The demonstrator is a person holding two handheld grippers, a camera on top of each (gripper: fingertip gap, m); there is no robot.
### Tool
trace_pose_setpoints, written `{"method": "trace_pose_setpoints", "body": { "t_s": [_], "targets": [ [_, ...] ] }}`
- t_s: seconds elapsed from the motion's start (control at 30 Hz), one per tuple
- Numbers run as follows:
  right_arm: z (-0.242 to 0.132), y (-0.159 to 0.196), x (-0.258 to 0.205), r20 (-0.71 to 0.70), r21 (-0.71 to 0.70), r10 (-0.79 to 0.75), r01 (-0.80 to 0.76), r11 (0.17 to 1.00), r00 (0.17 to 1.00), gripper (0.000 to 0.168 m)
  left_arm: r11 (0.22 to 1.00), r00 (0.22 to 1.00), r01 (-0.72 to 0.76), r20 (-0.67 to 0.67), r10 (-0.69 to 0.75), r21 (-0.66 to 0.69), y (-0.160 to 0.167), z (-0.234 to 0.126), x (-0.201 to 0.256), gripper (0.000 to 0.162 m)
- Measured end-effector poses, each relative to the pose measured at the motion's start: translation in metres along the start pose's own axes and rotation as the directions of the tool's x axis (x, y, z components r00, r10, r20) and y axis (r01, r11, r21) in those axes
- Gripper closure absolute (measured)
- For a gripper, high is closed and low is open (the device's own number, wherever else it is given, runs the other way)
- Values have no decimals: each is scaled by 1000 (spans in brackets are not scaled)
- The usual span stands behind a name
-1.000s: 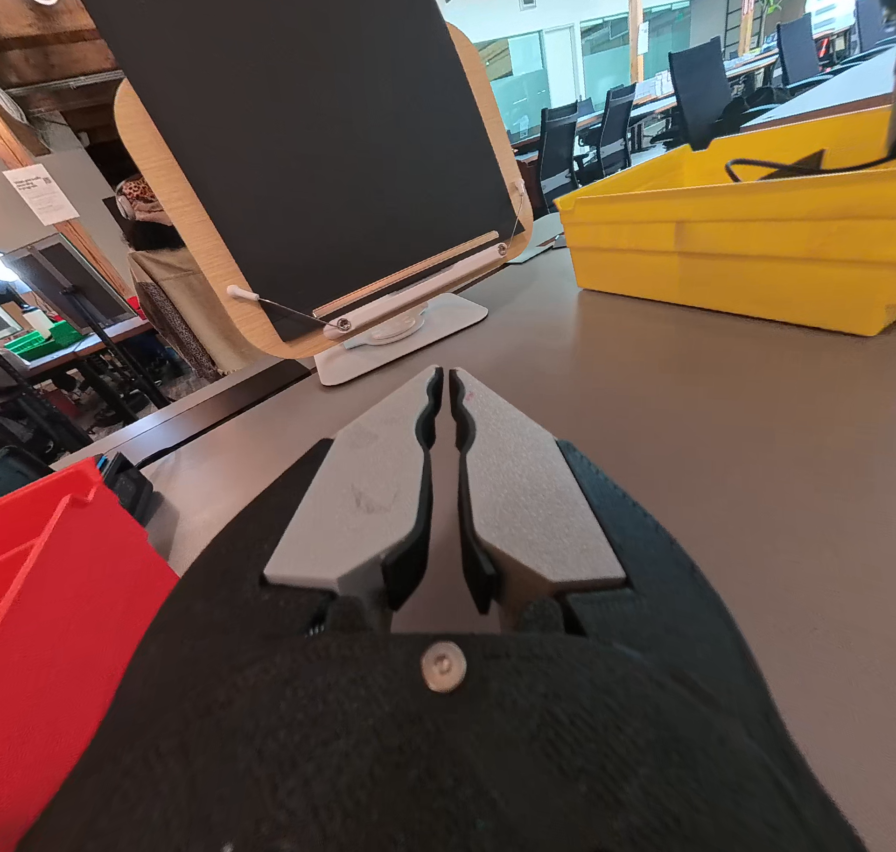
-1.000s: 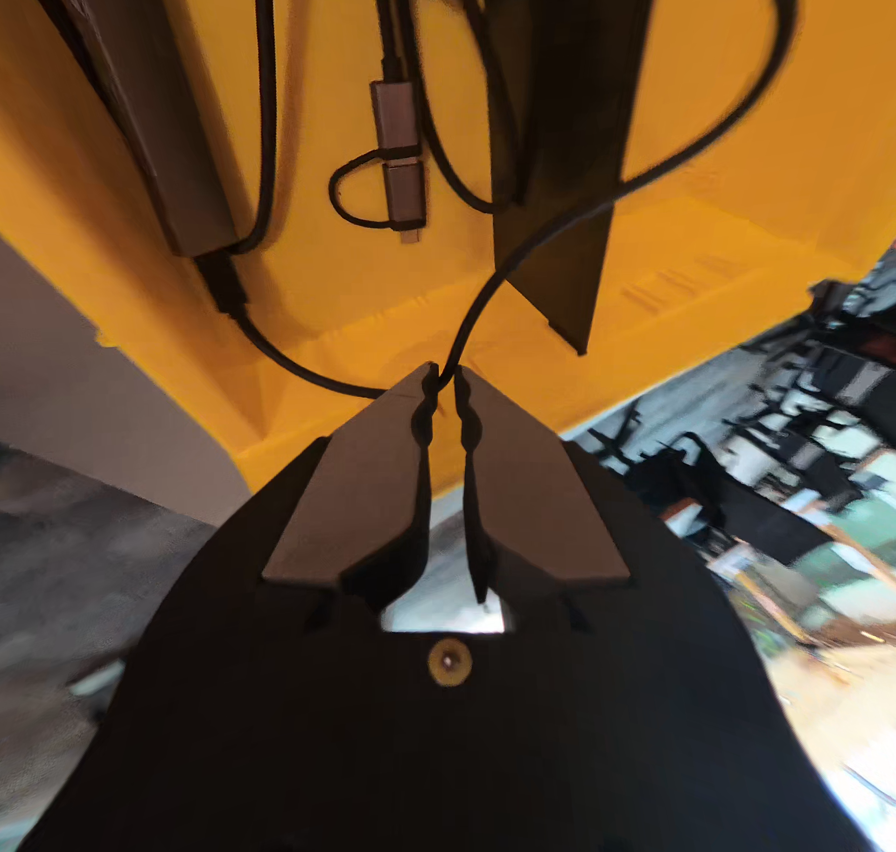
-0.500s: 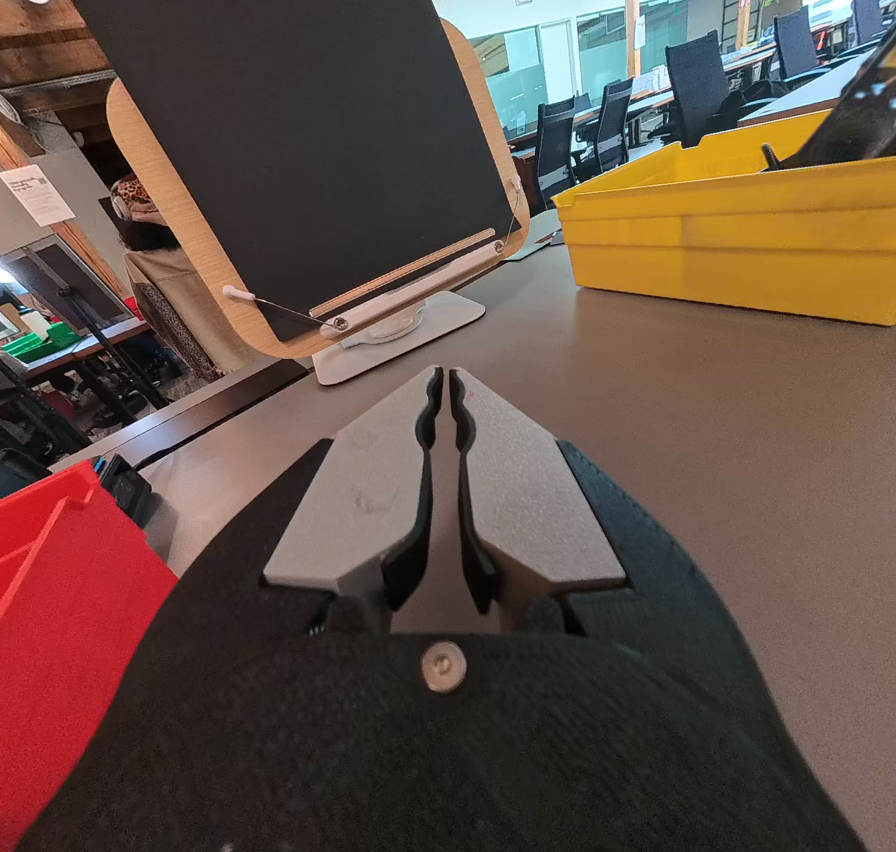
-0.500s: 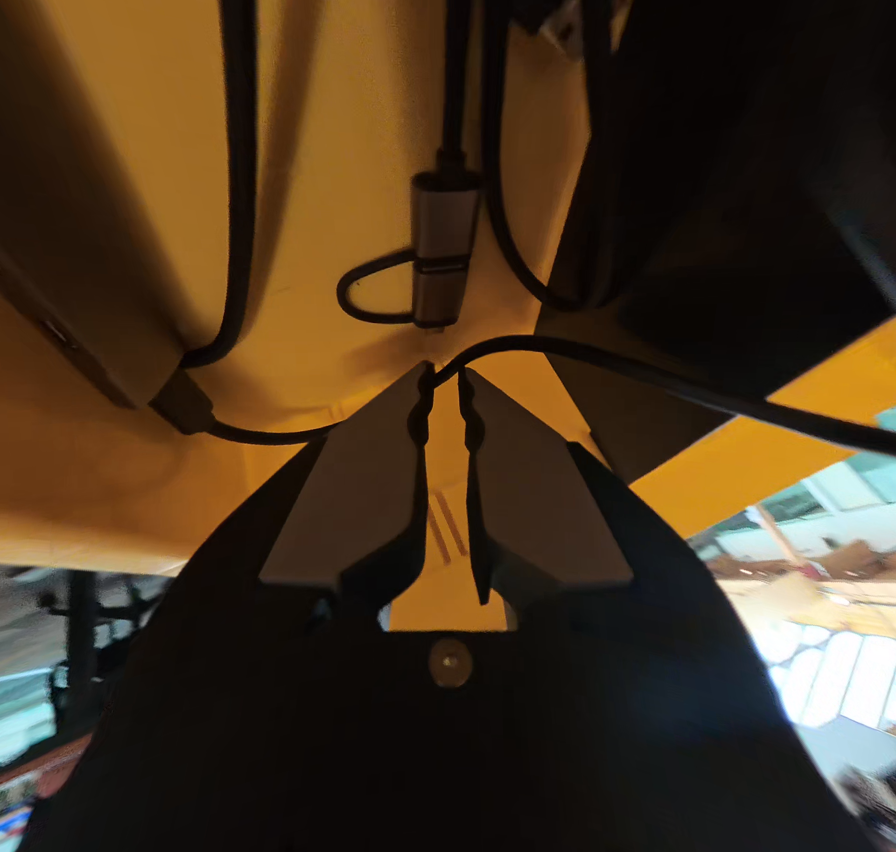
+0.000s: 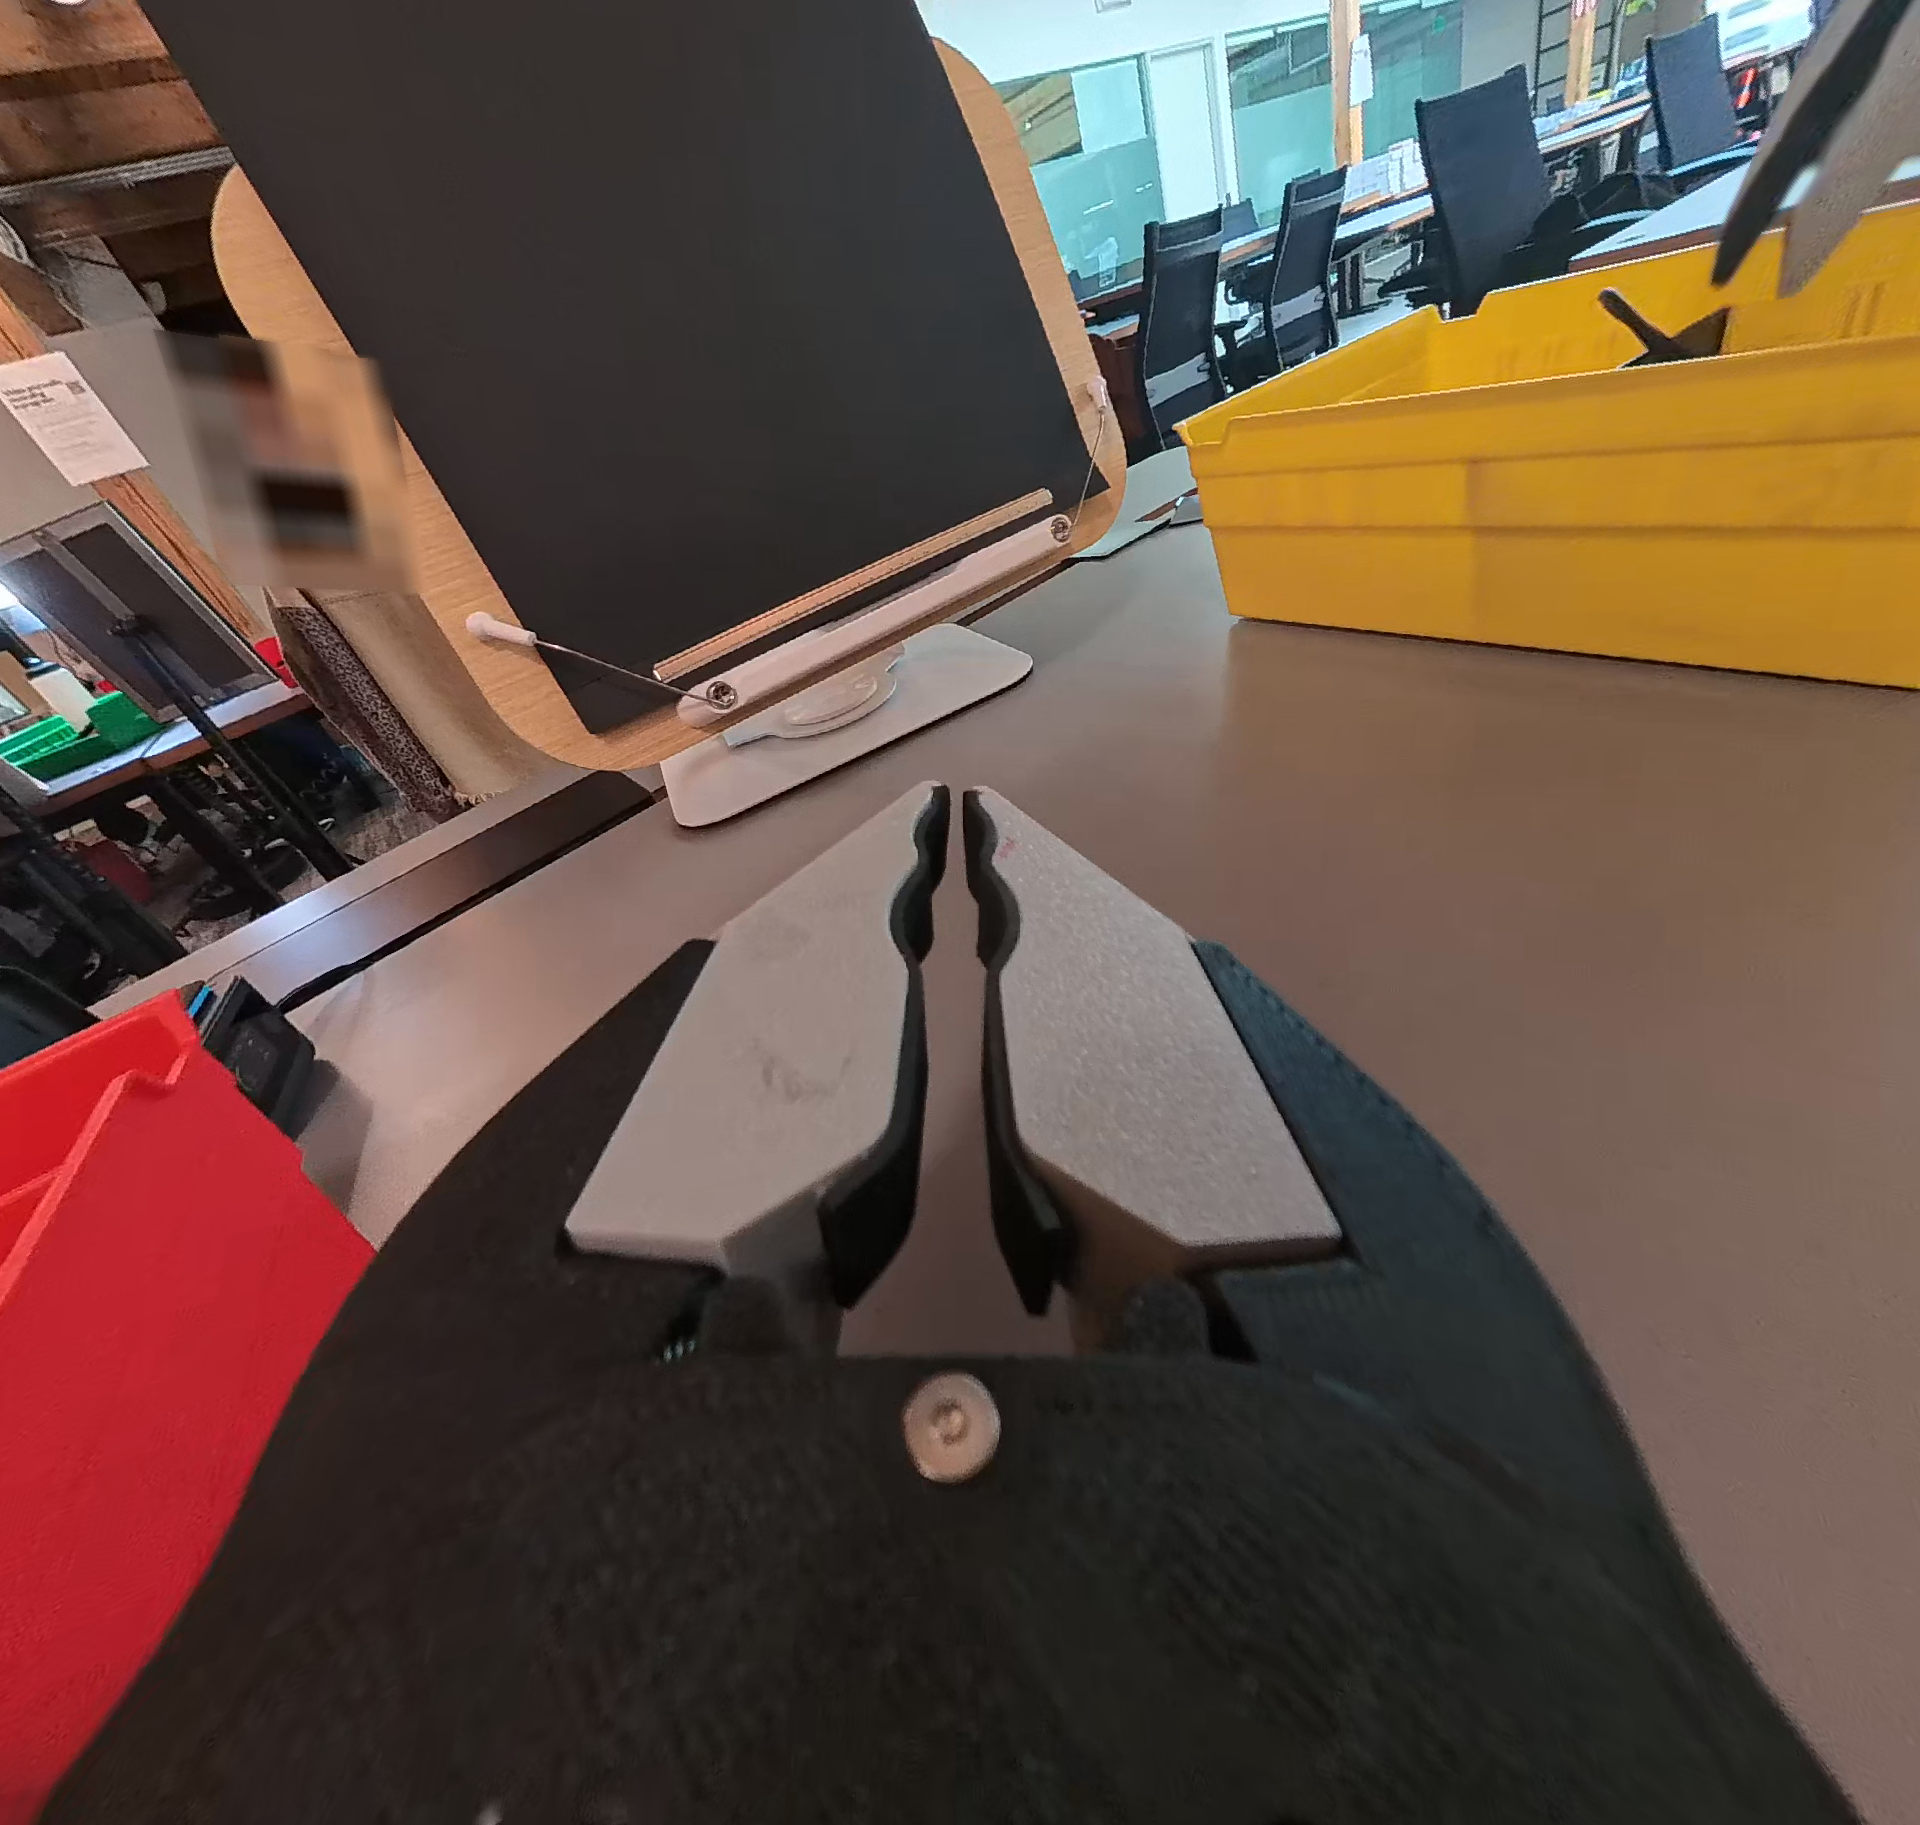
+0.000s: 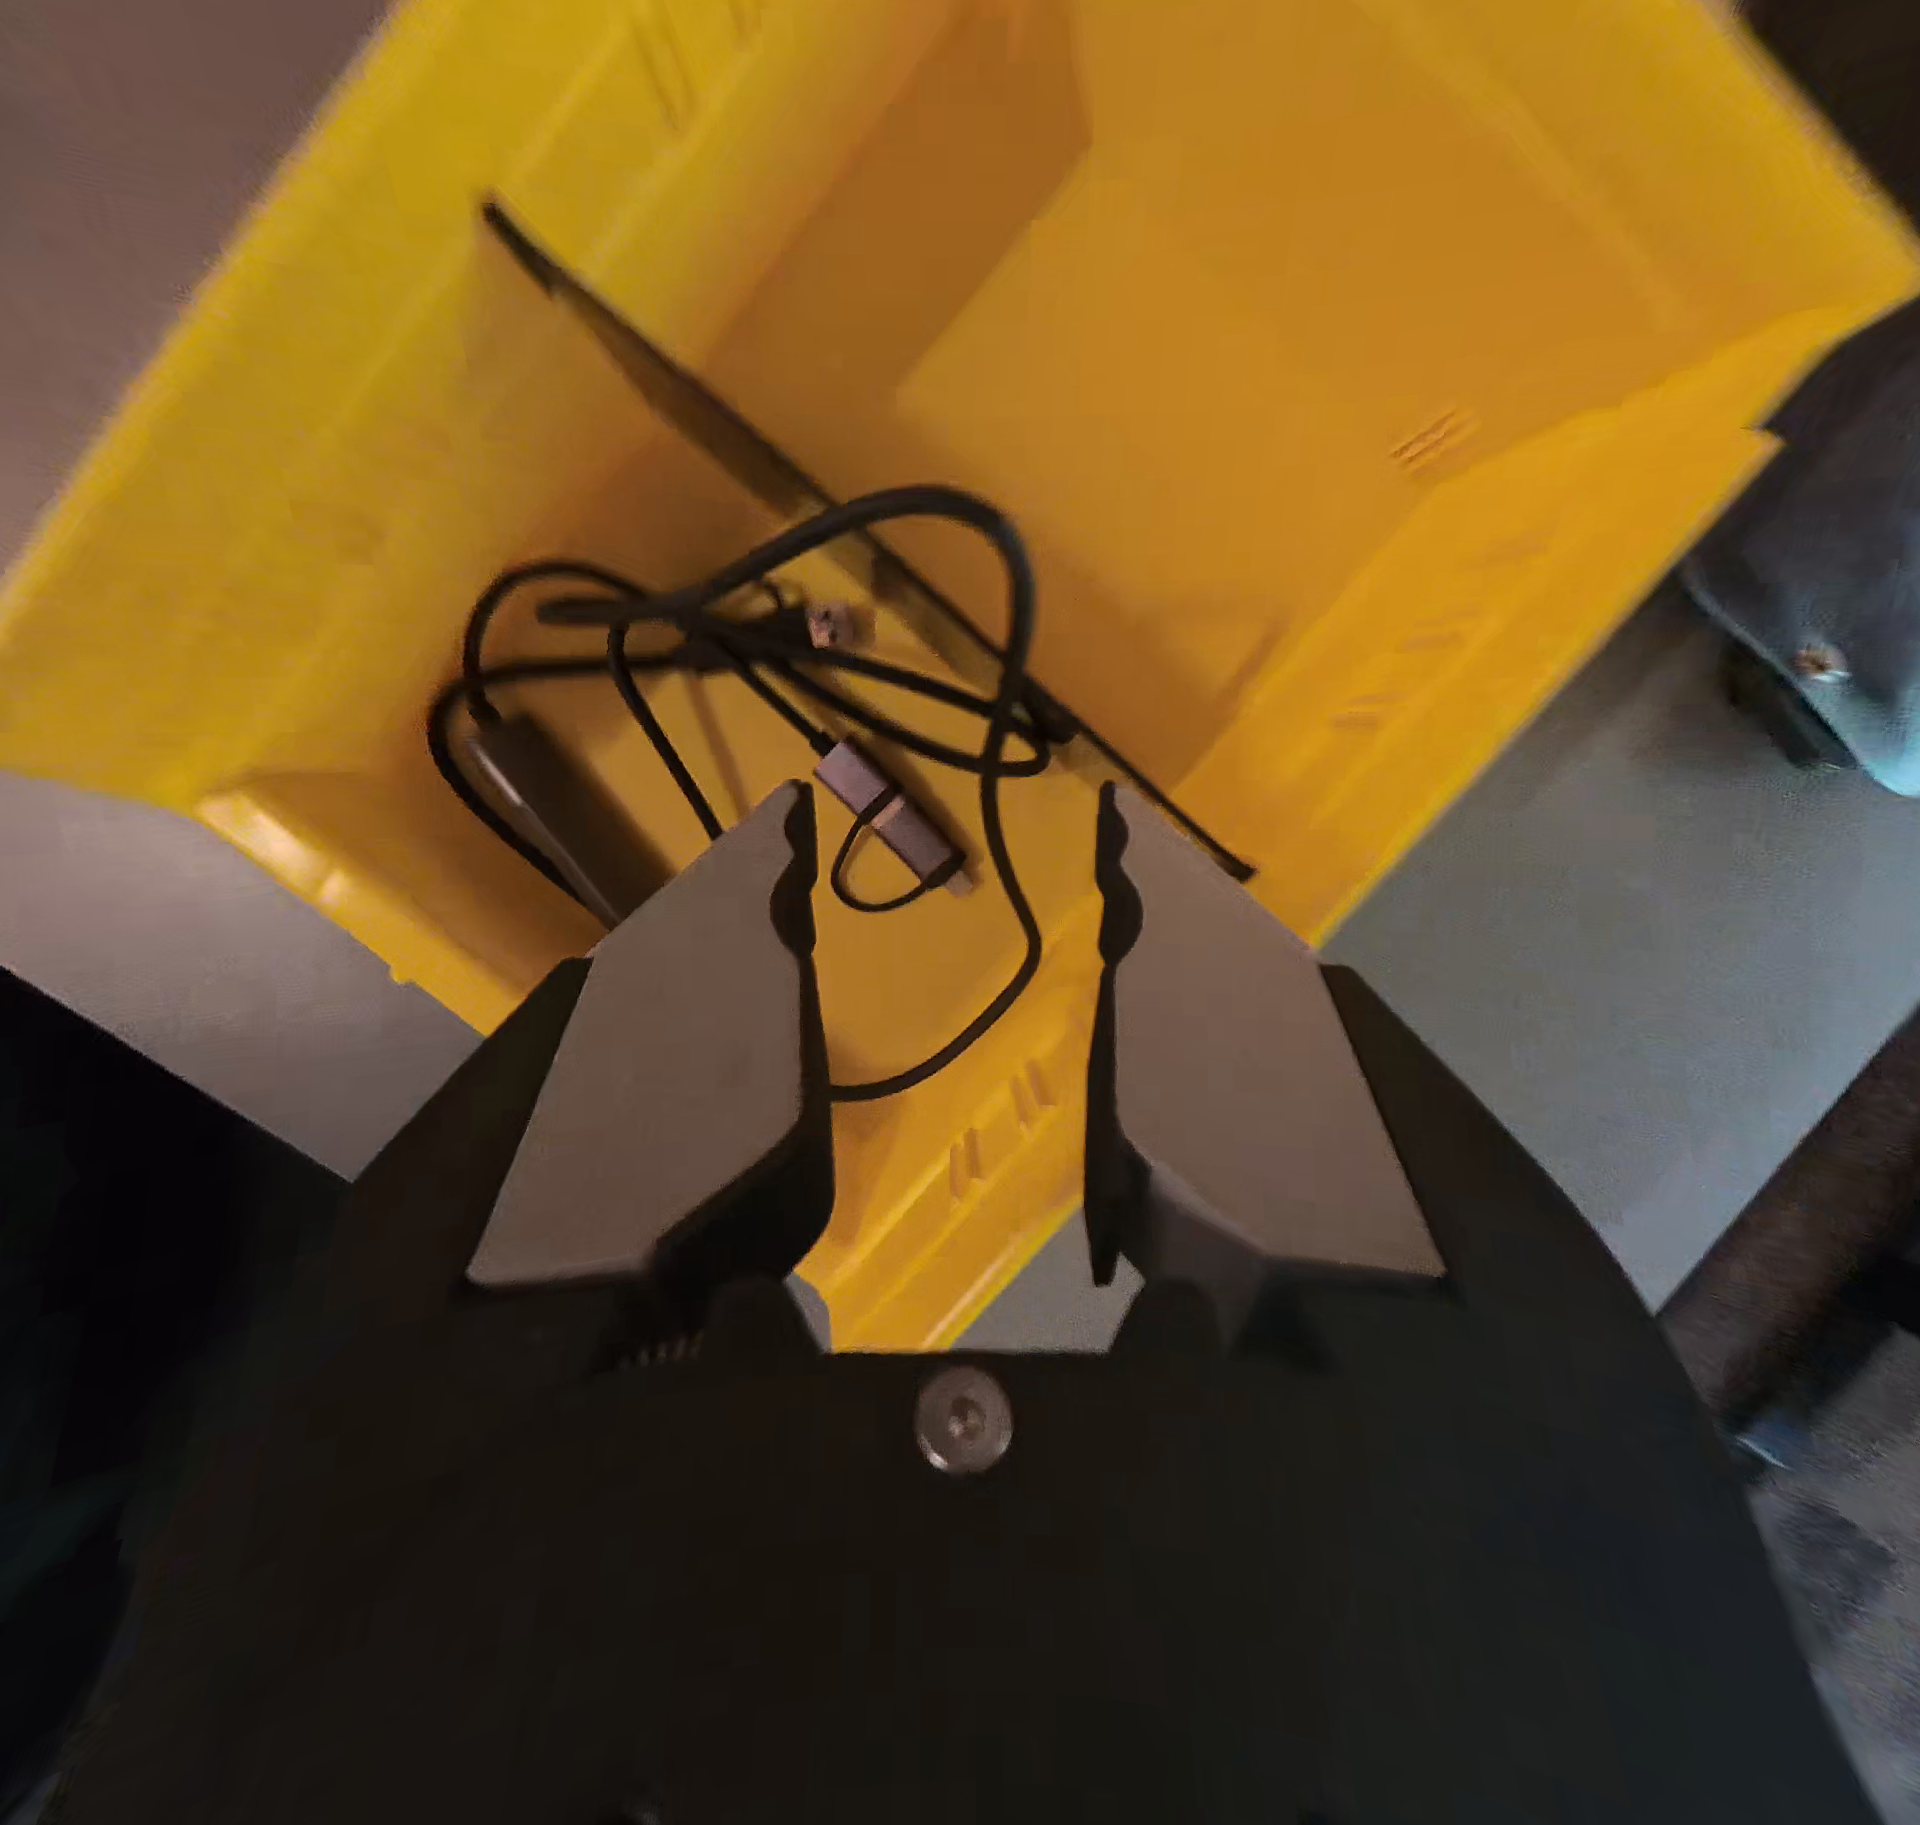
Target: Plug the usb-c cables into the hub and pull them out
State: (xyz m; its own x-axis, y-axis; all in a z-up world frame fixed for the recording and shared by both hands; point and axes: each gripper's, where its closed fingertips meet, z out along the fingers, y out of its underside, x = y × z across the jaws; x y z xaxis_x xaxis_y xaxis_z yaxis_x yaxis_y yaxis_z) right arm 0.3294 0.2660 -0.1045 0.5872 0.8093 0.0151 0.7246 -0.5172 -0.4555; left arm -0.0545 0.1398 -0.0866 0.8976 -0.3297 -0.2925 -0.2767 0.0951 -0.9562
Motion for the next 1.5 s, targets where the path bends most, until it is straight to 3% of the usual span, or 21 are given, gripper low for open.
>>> {"method": "trace_pose_setpoints", "body": {
  "t_s": [0.17,0.33,0.57,0.73,0.83,1.1,1.3,1.43,1.5],
  "targets": [
    [-53,-31,17,-54,269,112,-94,959,992,113,1000,1000,0,0,0,0,0,0,0,162],
    [-87,-69,-54,126,526,41,-102,845,991,111,1000,1000,3,0,-3,-1,0,0,0,162],
    [-30,-69,-136,38,489,-17,-3,872,999,104,1000,1000,9,6,-9,2,0,0,-1,162],
    [18,-45,-126,-181,343,-8,71,937,983,102,1000,1000,12,6,-12,5,0,-1,-2,162],
    [14,-42,-119,-183,361,14,54,931,983,94,1000,1000,15,3,-15,3,0,0,-2,162],
    [-8,-18,-92,-274,345,46,53,937,961,104,1000,1000,5,-4,-6,-2,0,0,1,162],
    [-47,-71,-142,-173,562,0,99,822,985,99,1000,1000,-8,-9,8,-5,0,1,3,162],
    [-21,-112,-189,-25,605,-71,72,793,997,79,1000,1000,5,-2,-5,-1,0,0,0,162],
    [-2,-134,-204,11,638,-91,63,767,996,82,1000,1000,-1,6,1,-3,1,0,-1,162]
  ]
}}
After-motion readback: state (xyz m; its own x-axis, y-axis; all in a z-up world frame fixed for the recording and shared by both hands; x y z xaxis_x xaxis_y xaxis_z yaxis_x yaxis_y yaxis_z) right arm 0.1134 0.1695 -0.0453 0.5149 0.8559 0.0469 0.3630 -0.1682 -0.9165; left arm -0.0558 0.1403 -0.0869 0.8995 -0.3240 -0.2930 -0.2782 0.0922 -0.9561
